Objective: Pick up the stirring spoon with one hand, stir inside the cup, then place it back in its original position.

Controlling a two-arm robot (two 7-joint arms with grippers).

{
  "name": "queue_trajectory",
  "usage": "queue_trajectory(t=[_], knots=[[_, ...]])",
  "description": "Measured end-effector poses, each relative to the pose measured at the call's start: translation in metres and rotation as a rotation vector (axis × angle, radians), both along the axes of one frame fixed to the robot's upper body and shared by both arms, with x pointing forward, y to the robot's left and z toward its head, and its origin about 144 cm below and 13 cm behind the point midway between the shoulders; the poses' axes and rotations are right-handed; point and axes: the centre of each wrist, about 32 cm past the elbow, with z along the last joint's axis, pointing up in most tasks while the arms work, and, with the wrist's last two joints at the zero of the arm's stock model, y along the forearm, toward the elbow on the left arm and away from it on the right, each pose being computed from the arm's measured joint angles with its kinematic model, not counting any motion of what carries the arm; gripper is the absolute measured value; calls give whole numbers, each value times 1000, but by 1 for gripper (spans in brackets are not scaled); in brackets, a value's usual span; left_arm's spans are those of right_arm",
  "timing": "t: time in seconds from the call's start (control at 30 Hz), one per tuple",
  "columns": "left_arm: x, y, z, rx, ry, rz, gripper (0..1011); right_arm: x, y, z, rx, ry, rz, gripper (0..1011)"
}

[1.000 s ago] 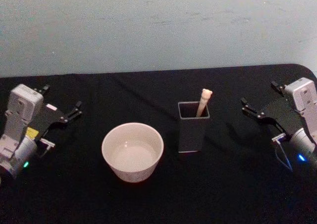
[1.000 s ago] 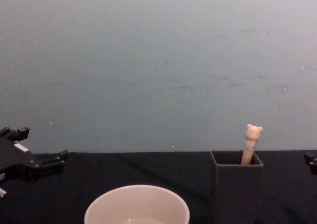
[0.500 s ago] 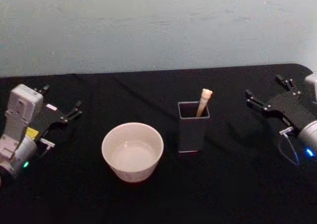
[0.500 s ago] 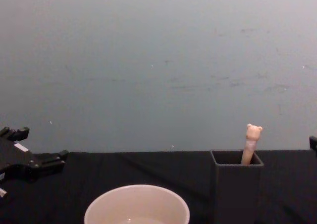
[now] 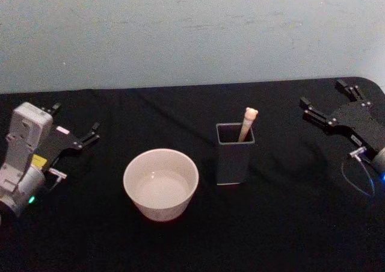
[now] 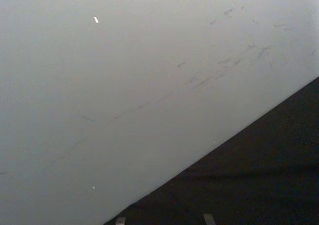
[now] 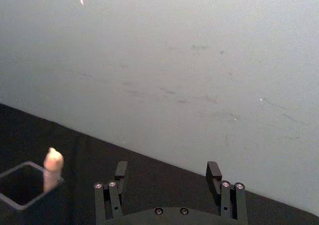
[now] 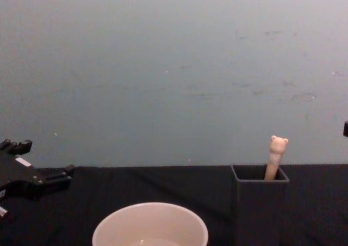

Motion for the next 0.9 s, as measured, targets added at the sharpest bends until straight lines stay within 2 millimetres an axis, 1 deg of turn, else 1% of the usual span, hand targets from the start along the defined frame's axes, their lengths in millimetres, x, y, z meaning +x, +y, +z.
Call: queue_trajectory(t=[0.27,0.5,0.9], knots=[[0,0,0,0,0,0,1001,-6,-2,3,47,-30,89,1002],[0,0,0,0,0,0,1001,-9,0,3,49,-45,165,1002],[0,0,0,0,0,0,1001,-10,12,0,37,-31,305,1000]])
